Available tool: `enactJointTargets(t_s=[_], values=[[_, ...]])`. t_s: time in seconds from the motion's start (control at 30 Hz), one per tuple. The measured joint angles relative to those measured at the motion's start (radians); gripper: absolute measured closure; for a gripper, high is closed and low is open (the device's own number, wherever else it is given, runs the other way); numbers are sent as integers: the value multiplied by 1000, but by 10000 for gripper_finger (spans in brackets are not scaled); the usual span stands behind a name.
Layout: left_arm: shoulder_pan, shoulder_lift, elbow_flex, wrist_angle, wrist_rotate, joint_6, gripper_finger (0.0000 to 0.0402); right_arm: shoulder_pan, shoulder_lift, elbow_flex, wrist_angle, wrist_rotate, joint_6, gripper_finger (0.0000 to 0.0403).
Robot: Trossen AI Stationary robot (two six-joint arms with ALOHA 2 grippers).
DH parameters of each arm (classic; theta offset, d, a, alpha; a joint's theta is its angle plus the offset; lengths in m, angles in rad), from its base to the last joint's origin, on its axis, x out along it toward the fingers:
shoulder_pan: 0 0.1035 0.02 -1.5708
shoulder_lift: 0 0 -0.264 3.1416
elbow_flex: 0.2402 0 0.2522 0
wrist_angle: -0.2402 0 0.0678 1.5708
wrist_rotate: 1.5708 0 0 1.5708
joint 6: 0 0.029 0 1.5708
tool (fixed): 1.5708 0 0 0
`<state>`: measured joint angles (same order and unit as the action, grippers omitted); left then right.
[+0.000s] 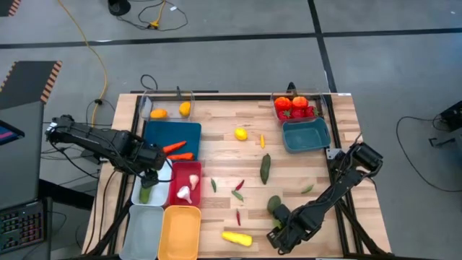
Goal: Sort produce into baskets
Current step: Put the green cucumber into the white bin
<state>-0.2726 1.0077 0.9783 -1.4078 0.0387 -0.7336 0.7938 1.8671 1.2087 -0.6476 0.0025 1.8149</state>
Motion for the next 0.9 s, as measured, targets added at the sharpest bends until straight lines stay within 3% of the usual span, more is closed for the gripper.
enactJointTargets(t_s=[0.2, 0.4, 0.63, 0.9], values=[[0, 0, 0, 83, 0, 51, 119, -30, 0, 20, 29, -1, -111, 226], [0, 0, 0, 200, 0, 96, 119, -78, 0, 89, 28, -7, -256, 209], [0, 0, 0, 464, -39, 218, 119, -153, 0, 201, 23, -22, -538, 202], [-1, 10, 0, 740, -141, 428, 119, -284, 0, 255, 35, 93, -929, 201]])
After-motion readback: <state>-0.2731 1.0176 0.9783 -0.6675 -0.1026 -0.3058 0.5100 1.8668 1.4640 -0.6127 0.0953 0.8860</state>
